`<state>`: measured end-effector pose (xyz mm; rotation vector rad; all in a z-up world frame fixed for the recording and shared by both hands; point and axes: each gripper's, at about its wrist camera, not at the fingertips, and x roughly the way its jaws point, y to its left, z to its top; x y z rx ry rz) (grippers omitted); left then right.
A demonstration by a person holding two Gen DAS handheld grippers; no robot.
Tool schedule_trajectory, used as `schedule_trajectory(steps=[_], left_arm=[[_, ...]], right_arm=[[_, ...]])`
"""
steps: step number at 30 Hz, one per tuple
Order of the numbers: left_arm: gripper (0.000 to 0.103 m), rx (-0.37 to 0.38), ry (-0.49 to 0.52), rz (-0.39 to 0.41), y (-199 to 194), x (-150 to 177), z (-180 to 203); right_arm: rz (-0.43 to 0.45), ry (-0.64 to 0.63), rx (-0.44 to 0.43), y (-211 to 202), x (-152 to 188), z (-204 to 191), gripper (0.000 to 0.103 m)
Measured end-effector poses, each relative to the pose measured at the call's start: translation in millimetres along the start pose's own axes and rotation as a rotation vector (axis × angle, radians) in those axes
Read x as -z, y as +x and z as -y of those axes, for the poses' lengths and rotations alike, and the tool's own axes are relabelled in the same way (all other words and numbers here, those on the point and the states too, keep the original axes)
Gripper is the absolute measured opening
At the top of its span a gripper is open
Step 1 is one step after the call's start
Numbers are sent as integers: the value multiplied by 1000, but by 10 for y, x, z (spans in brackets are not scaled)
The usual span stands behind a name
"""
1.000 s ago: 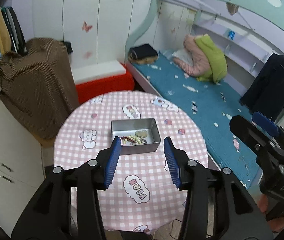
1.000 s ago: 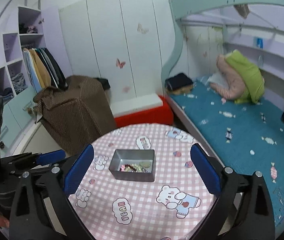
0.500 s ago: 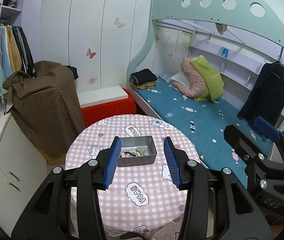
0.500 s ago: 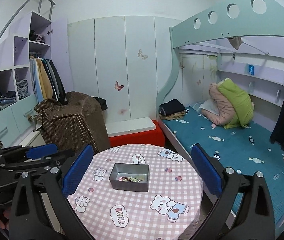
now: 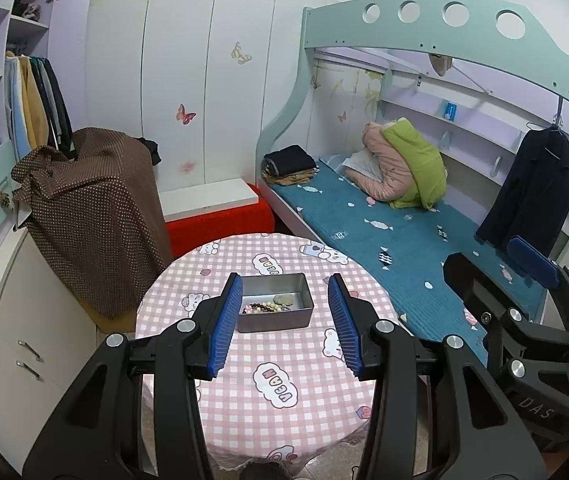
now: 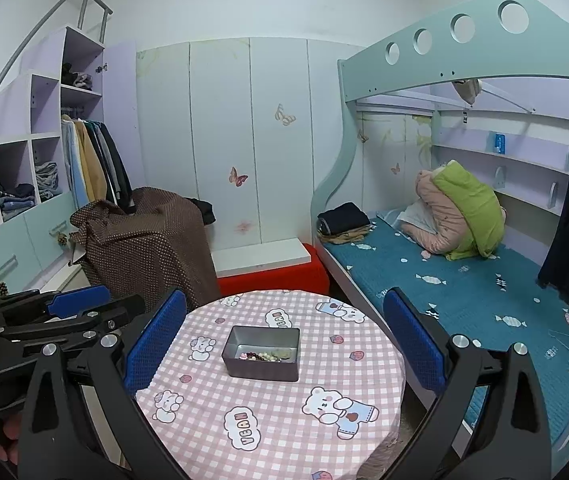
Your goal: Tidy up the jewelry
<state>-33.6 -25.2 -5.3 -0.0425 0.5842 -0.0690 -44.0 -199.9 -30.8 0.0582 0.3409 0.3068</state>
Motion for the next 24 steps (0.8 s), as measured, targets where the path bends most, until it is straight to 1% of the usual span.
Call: schedule_trajectory(steps=[15,24], left_arm=[[46,-12,-5,14,-7,1,-38],[46,-8,-3,15,-12,15,-54]], right_arm=[[15,-4,-3,-39,2,10,95],[13,10,-6,-49,41,23,95]])
